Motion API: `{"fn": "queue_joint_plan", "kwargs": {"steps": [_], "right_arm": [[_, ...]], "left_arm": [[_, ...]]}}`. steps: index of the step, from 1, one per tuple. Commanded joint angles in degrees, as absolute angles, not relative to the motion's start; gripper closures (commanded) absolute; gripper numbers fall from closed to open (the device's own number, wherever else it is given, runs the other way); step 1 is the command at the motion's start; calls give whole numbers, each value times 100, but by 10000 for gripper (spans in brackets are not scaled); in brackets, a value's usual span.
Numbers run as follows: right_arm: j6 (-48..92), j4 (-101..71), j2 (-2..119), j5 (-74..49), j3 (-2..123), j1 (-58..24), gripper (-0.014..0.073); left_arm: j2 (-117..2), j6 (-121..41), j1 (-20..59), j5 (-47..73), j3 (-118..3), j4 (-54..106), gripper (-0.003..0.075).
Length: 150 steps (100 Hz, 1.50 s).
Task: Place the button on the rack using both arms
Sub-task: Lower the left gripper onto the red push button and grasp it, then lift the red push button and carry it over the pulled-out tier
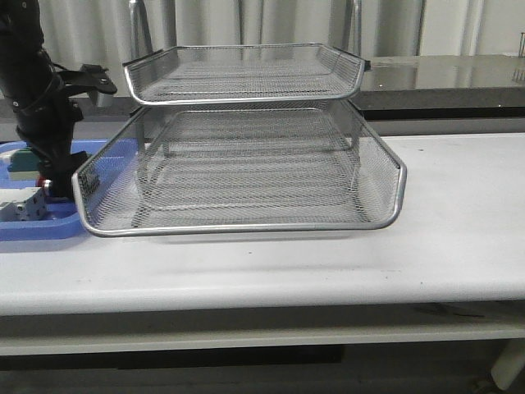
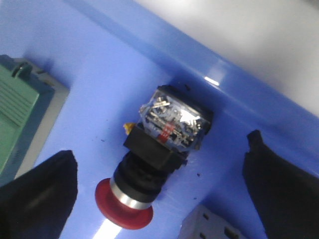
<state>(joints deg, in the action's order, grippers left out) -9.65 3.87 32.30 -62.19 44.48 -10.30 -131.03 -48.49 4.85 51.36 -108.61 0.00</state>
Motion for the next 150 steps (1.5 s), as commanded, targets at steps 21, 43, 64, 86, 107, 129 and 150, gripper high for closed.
{"fn": "queue_joint_plan", "kwargs": {"steps": [21, 43, 64, 86, 107, 129, 150], "right_arm": [[-943, 502, 3247, -5960, 4637, -1005, 660], [-943, 502, 3247, -5960, 4637, -1005, 660], [-943, 502, 3247, -5960, 4637, -1005, 660], [-943, 502, 3247, -5960, 4637, -1005, 660], [-943, 502, 3247, -5960, 4637, -1005, 660], [-943, 502, 3247, -5960, 4637, -1005, 660], [-943, 502, 3247, -5960, 4637, -1005, 660]], "left_arm": [[-12925, -4857, 505, 4811, -11055, 0, 81], [-12939, -4857, 505, 4743, -11055, 0, 81], [-12949, -4857, 505, 4730, -11055, 150, 174], [-12949, -4857, 505, 4853, -11055, 257, 421], [-12949, -4857, 505, 4921, -11055, 257, 582], [-12860, -4847, 505, 5171, -11245, 257, 660], [-12811, -4640, 486, 5844, -12072, 297, 660]]}}
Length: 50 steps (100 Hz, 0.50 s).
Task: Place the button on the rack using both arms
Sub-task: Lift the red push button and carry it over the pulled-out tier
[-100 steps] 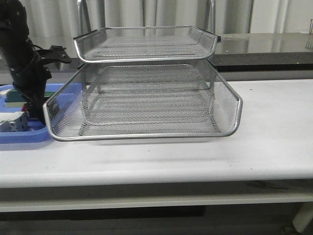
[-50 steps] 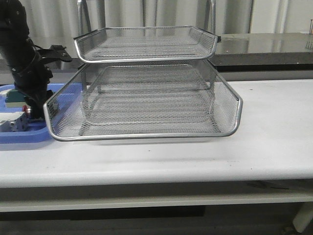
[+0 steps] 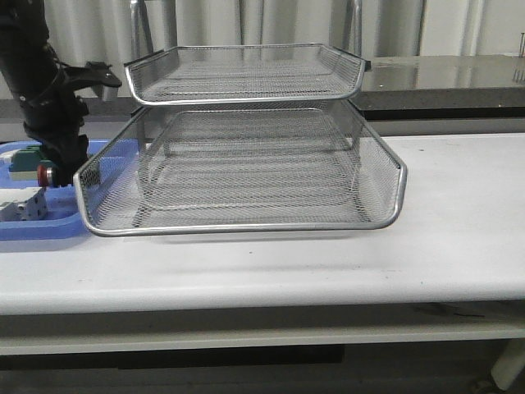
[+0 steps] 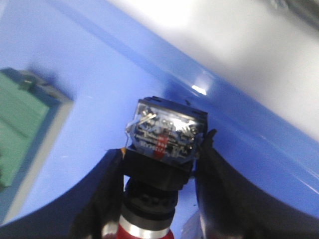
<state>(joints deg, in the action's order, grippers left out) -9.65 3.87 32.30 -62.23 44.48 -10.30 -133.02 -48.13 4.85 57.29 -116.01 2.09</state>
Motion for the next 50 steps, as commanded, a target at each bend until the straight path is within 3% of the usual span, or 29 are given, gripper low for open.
{"fn": "queue_joint_plan", "kwargs": {"steps": [1, 50], "right_arm": [[-943, 502, 3247, -5960, 4637, -1005, 660], [-943, 502, 3247, -5960, 4637, -1005, 660]], "left_arm": [[-12812, -4640, 486, 5885, -12122, 297, 660], [-12507, -4477, -15, 7256, -13148, 973, 660]]}}
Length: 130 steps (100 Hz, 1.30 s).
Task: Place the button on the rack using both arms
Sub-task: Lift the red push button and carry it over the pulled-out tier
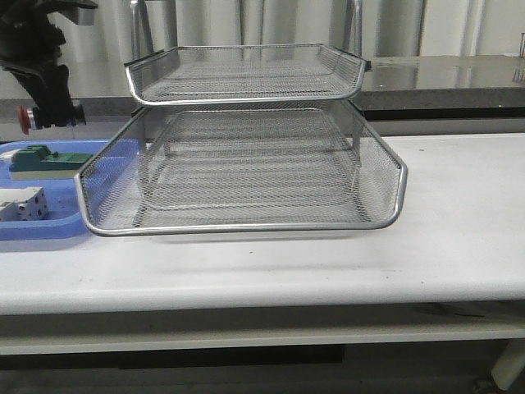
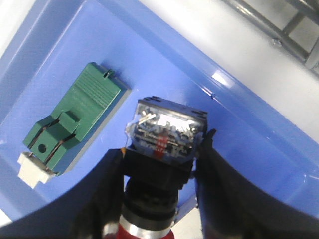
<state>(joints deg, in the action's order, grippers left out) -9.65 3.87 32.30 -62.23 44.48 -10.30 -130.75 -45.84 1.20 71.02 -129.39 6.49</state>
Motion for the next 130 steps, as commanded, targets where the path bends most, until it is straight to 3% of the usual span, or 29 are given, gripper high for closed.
{"fn": "queue_joint_plan", "kwargs": {"steps": [1, 39, 79, 100, 130], "right_arm": [[-943, 502, 3247, -5960, 4637, -1005, 660], [-943, 502, 3247, -5960, 4637, -1005, 660], [-943, 502, 3247, -5960, 4637, -1005, 660], [-943, 502, 3247, -5960, 4637, -1005, 660], [-943, 502, 3247, -5960, 4637, -1005, 660]], "left_arm": [[-12486, -4461, -26, 7256, -13148, 987, 660], [-11640, -3879, -150, 7256, -13007, 1223, 659], [-9989, -3739, 49, 7256, -11220, 1550, 659], [-9348, -3739, 550, 7256, -10622, 1747, 660], [-9272, -3739, 2020, 7241, -10314, 1786, 660]]}}
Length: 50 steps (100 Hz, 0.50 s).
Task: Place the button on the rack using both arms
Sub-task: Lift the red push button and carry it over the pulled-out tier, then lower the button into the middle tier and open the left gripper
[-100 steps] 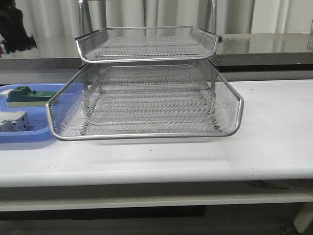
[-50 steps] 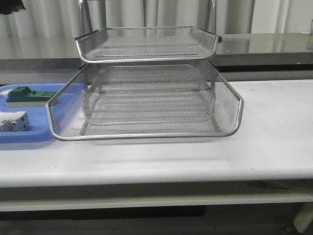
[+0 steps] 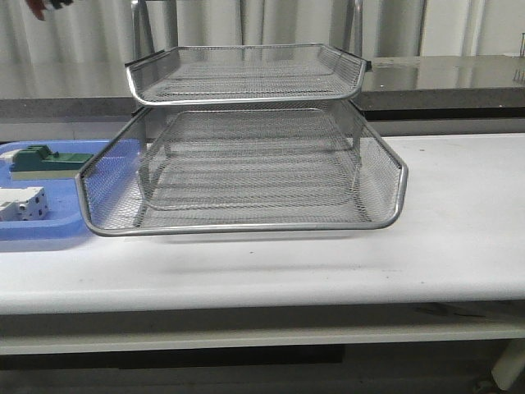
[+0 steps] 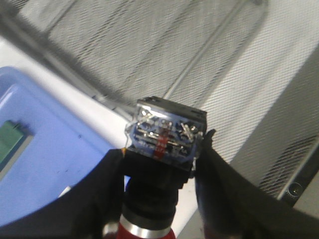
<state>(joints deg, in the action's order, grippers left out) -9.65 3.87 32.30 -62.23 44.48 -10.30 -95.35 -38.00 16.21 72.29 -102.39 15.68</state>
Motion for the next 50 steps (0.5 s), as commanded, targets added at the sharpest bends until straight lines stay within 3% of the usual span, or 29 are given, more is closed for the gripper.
{"fn": "queue_joint_plan", "kwargs": {"steps": [1, 22, 50], "right_arm": [[-943, 502, 3247, -5960, 4637, -1005, 660], [-943, 502, 3247, -5960, 4637, -1005, 660], [-943, 502, 3247, -5960, 4637, -1005, 660]], "left_arm": [[-9272, -3739, 2095, 7243, -10290, 1786, 660], [-9518, -3820, 2939, 7101, -10195, 1719, 660], [-10336, -3820, 3244, 6984, -10195, 1707, 660]]}}
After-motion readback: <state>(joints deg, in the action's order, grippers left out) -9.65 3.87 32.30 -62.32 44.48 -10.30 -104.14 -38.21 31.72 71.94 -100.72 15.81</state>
